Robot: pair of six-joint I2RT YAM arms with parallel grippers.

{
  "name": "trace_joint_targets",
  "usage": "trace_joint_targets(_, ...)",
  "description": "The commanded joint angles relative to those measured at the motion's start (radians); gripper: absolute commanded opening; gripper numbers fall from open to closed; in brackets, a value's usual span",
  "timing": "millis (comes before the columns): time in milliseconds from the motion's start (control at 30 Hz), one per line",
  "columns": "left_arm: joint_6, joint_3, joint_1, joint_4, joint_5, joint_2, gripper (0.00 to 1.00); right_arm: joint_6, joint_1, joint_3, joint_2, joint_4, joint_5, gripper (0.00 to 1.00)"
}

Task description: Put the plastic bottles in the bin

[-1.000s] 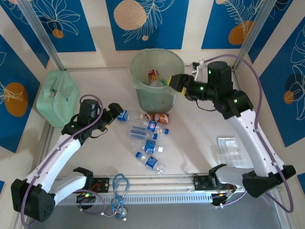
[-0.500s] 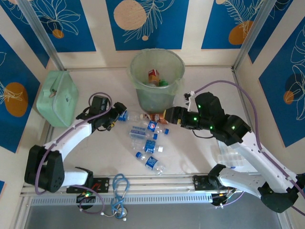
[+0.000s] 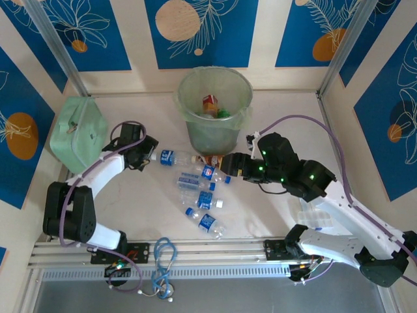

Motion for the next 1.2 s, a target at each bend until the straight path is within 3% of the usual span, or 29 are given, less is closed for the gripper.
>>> trace_joint_targets(0,-0.025,0.043,0.008,-0.033,-0.013,0.046,0.78,0.016,0.011,-0.017,0.008,0.028,0.018,0.7)
trace_joint_targets(733,-0.077,0.126,0.008,0.024,0.062,0.28,0.68,0.02,0.024,-0.028,0.015,0.033,0.031,0.69)
trace_joint_targets(1167,-0.083,0.098,0.01,0.054,0.081,0.289,0.46,0.022,0.025,-0.024,0.01,0.032,0.036,0.67)
